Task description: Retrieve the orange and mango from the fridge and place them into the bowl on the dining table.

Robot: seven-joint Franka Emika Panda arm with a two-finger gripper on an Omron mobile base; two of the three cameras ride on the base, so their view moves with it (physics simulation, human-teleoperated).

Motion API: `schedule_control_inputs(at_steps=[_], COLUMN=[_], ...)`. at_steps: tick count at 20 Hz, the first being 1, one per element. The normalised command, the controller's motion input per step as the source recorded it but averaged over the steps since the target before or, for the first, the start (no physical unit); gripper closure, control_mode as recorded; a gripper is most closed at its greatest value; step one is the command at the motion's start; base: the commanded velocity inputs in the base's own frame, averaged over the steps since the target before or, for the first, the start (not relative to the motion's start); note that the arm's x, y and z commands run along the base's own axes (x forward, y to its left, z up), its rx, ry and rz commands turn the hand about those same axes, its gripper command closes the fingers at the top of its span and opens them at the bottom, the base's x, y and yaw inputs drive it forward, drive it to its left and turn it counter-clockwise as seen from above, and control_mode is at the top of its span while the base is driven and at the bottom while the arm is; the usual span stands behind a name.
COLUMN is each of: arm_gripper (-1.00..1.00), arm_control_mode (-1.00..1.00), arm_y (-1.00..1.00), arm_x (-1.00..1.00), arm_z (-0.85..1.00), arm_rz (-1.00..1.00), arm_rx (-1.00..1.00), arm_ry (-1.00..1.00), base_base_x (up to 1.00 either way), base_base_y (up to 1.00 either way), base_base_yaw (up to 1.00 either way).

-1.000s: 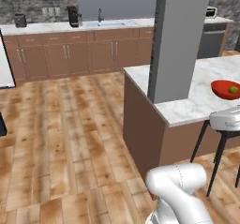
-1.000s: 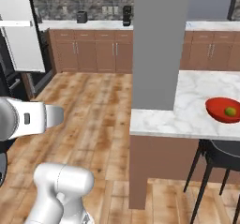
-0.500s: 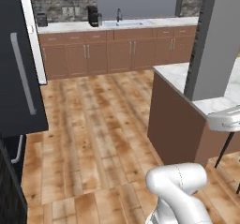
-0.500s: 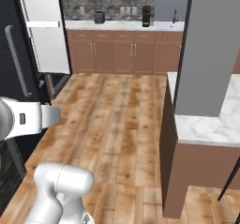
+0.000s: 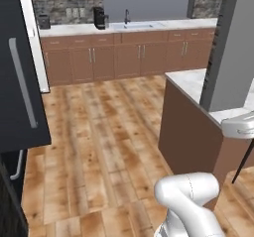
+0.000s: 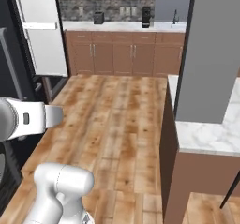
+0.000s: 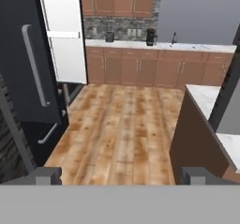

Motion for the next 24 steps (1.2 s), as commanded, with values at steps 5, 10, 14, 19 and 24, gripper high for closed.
schedule_control_inputs(at_steps=[5,10,14,19,24], arm_gripper=[-1.00,-1.00,-1.00,-1.00,-1.00], arm_control_mode=[1.00,1.00,1.00,1.00,1.00], arm_y=[0.00,0.00,0.00,0.00,0.00], arm_x=[0.00,0.00,0.00,0.00,0.00], arm_z=[0.00,0.00,0.00,0.00,0.00], arm_rz=[0.00,0.00,0.00,0.00,0.00], arm_rx=[0.00,0.00,0.00,0.00,0.00], arm_ry=[0.00,0.00,0.00,0.00,0.00], base_base_x=[0.68,0.94,0.95,0.69,0.27], base_base_y=[0.00,0.00,0.00,0.04,0.11], base_base_yaw=[0.00,0.00,0.00,0.03,0.16])
